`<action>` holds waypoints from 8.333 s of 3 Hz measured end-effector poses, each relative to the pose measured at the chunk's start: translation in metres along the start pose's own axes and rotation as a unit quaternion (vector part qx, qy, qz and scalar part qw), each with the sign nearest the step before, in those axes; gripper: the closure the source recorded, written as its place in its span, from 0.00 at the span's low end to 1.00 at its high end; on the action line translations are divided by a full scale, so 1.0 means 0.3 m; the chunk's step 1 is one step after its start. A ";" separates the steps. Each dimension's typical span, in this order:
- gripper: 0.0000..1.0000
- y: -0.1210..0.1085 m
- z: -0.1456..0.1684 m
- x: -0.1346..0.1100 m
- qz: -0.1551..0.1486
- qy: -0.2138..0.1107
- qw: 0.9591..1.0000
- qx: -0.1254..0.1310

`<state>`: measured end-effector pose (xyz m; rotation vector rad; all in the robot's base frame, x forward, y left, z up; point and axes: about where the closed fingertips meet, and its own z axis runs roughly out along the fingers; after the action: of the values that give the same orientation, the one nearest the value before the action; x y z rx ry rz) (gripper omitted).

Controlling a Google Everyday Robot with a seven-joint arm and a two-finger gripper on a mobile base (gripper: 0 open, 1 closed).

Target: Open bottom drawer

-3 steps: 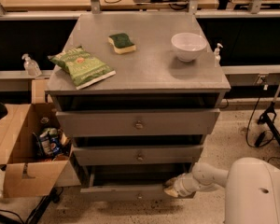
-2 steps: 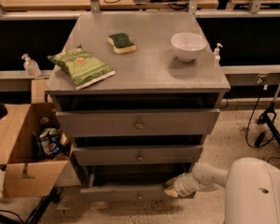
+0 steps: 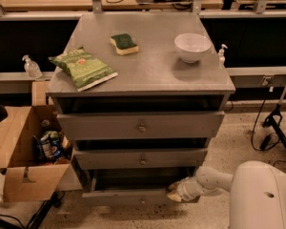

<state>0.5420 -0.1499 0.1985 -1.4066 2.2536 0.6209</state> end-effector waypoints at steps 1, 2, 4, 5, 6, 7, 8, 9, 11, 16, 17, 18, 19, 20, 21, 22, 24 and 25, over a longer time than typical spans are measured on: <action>0.12 0.006 0.007 0.000 0.000 0.000 1.000 -0.002; 0.00 0.010 0.012 0.000 0.000 0.000 1.000 -0.003; 0.19 0.025 0.017 0.010 0.003 0.000 1.000 -0.005; 0.42 0.120 0.013 0.068 0.025 0.013 1.000 -0.010; 0.65 0.146 0.005 0.083 0.033 0.020 0.999 -0.009; 0.89 0.146 -0.006 0.073 0.033 0.020 0.999 -0.009; 1.00 0.146 -0.012 0.070 0.033 0.020 0.999 -0.009; 1.00 0.146 -0.012 0.070 0.033 0.020 0.999 -0.009; 1.00 0.147 -0.012 0.070 0.033 0.020 0.999 -0.009; 0.27 0.147 -0.011 0.070 0.033 0.020 0.999 -0.009; 0.05 0.147 -0.011 0.070 0.033 0.020 0.999 -0.009; 0.00 0.150 -0.008 0.070 0.033 0.020 0.999 -0.010; 0.00 0.150 -0.008 0.070 0.033 0.020 0.999 -0.010; 0.19 0.156 -0.002 0.070 0.033 0.020 0.999 -0.012; 0.41 0.192 -0.004 0.083 0.040 0.033 0.999 -0.016; 0.65 0.280 -0.041 0.128 0.072 0.065 0.995 -0.012; 1.00 0.273 -0.044 0.122 0.072 0.065 0.995 -0.012; 1.00 0.340 -0.044 0.151 0.089 0.084 0.992 -0.021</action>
Offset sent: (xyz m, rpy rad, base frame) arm -0.0011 0.0014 -0.0011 0.0013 0.0023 0.0016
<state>0.4294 -0.1502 0.1996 -1.3319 2.5337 0.6313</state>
